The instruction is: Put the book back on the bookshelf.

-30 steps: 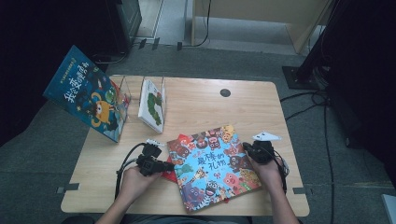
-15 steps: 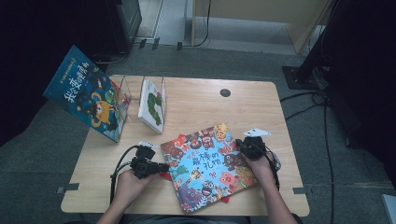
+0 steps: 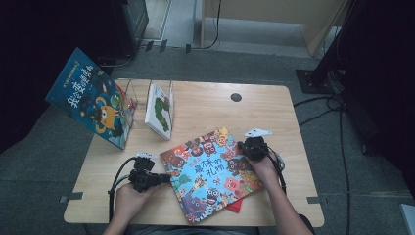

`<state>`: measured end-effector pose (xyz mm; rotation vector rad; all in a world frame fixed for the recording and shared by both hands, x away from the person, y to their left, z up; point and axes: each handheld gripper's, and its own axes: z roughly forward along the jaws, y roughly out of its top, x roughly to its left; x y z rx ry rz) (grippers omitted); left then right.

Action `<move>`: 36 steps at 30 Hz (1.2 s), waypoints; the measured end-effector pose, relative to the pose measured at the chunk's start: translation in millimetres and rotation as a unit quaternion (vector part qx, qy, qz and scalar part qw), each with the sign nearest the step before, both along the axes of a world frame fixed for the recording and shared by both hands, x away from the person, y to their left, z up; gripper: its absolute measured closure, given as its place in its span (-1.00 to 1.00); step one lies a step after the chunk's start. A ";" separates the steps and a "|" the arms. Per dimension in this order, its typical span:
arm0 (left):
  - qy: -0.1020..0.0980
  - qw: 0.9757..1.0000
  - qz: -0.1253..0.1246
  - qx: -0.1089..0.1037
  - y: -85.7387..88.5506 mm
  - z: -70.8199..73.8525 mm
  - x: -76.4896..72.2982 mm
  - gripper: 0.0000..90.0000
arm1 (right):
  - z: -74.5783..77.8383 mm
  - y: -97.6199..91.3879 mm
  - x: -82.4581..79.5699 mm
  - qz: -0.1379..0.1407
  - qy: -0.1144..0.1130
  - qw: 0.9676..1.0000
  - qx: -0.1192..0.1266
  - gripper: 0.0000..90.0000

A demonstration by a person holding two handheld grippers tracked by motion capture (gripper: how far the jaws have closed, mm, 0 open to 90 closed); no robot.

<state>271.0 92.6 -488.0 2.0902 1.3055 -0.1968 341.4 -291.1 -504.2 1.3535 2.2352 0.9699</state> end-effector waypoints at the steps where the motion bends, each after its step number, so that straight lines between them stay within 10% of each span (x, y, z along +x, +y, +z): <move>1: -0.001 1.000 0.004 -0.001 1.8 -0.2 -1.8 0.91 | 0.1 3.1 3.0 0.005 0.001 1.000 0.000 1.00; 19: -0.003 1.000 -0.005 0.002 1.1 -3.0 -26.2 0.90 | 5.9 4.3 6.8 0.031 -0.015 0.999 0.016 1.00; 36: -0.006 1.000 -0.019 -0.010 -13.8 -0.7 -19.0 0.91 | 7.3 -21.1 -10.8 0.015 -0.016 0.999 0.029 1.00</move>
